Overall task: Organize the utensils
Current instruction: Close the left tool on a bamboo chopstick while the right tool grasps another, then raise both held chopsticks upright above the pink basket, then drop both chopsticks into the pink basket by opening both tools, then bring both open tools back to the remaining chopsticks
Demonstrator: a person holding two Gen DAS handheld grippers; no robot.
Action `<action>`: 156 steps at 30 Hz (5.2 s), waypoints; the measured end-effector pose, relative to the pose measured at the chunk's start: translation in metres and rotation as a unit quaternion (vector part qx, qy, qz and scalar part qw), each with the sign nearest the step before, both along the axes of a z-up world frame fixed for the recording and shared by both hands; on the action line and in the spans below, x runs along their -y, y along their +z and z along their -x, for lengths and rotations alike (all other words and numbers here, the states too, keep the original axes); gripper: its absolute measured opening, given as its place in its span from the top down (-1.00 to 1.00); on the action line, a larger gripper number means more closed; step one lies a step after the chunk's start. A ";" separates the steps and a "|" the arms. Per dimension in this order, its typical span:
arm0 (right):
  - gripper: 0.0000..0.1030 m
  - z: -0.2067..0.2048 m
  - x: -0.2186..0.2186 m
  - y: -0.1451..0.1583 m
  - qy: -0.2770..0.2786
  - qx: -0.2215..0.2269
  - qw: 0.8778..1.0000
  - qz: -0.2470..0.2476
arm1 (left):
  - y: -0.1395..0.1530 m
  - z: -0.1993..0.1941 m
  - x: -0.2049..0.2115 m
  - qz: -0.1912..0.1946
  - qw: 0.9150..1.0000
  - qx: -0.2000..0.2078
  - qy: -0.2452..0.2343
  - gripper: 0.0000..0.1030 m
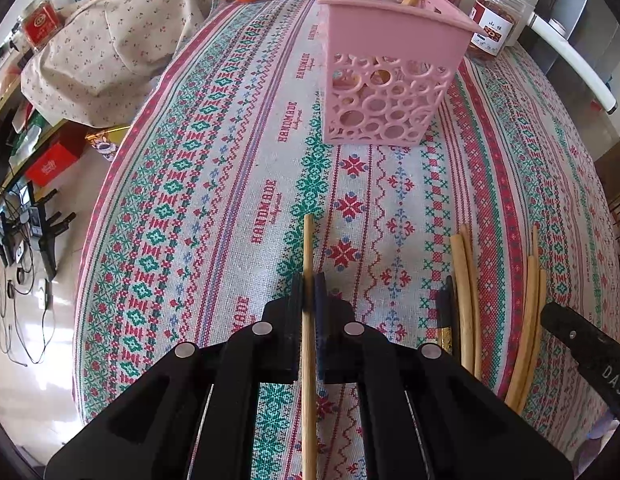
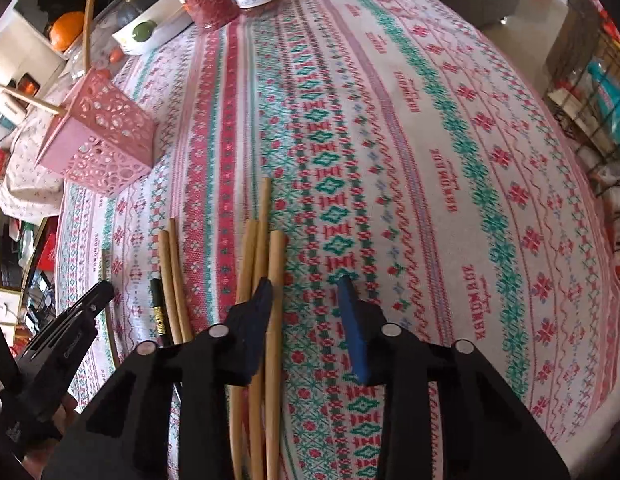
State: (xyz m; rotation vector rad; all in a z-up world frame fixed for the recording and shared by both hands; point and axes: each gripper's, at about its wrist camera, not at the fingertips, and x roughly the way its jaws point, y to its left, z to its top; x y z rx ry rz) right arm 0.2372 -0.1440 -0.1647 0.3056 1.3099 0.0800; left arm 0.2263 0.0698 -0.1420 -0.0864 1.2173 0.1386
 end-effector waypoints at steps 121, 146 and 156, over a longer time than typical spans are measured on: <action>0.47 -0.009 -0.028 0.151 0.022 0.289 0.956 -0.050 | 0.136 0.057 -0.051 0.128 0.953 0.264 0.072 0.11; -0.64 0.037 -0.007 0.093 0.020 0.250 0.966 0.064 | 0.097 0.071 -0.010 0.063 0.976 0.206 0.029 -0.82; -0.84 0.040 0.014 0.071 0.007 0.194 0.978 0.079 | 0.067 0.061 -0.010 0.070 0.988 0.133 0.026 -0.86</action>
